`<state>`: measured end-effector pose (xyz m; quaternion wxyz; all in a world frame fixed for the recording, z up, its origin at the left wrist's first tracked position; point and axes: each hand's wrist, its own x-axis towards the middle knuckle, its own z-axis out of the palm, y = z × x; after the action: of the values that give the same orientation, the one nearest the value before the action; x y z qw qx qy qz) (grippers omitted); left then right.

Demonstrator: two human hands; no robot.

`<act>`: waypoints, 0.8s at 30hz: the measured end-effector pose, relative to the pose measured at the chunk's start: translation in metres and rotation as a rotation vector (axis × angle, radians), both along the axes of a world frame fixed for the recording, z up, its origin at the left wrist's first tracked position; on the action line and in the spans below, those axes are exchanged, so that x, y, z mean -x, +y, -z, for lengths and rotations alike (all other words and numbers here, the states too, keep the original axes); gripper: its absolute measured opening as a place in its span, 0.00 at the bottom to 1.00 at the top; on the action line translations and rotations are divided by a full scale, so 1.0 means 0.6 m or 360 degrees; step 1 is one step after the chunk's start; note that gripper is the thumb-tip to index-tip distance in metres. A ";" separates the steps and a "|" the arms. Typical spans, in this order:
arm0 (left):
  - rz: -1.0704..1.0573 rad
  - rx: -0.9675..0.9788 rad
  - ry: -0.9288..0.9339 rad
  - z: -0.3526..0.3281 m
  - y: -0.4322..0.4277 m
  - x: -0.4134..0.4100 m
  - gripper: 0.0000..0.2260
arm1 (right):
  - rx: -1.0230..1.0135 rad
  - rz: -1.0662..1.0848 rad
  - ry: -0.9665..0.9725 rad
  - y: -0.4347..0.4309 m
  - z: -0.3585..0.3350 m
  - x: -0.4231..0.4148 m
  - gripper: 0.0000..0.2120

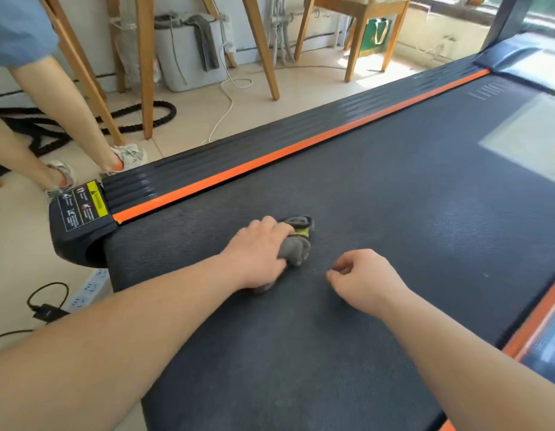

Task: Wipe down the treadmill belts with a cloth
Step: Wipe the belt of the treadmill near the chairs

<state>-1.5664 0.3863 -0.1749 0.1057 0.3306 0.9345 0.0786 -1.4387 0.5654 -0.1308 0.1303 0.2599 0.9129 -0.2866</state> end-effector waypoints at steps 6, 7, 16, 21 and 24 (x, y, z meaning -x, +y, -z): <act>-0.0499 -0.0164 0.0018 0.011 0.006 -0.110 0.24 | 0.0114 0.0071 0.0063 0.015 -0.005 0.008 0.07; -0.0228 -0.0235 0.0032 0.010 -0.006 -0.157 0.24 | 0.0107 0.0089 0.0065 0.016 -0.004 0.012 0.09; -0.0883 -0.0158 0.0066 0.010 -0.234 -0.019 0.27 | 0.0287 -0.0136 0.0066 -0.053 -0.017 0.013 0.04; -0.0629 -0.0274 0.0082 0.009 -0.185 -0.188 0.24 | 0.0290 -0.0332 0.0000 -0.133 -0.017 0.027 0.08; 0.0203 -0.0382 -0.0130 -0.003 -0.229 -0.266 0.24 | 0.0181 -0.0461 -0.0046 -0.160 -0.019 0.023 0.08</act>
<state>-1.4071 0.2489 -0.1733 0.1082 0.3960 0.8905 0.1962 -1.4522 0.4696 -0.1195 0.1979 0.1218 0.9211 -0.3123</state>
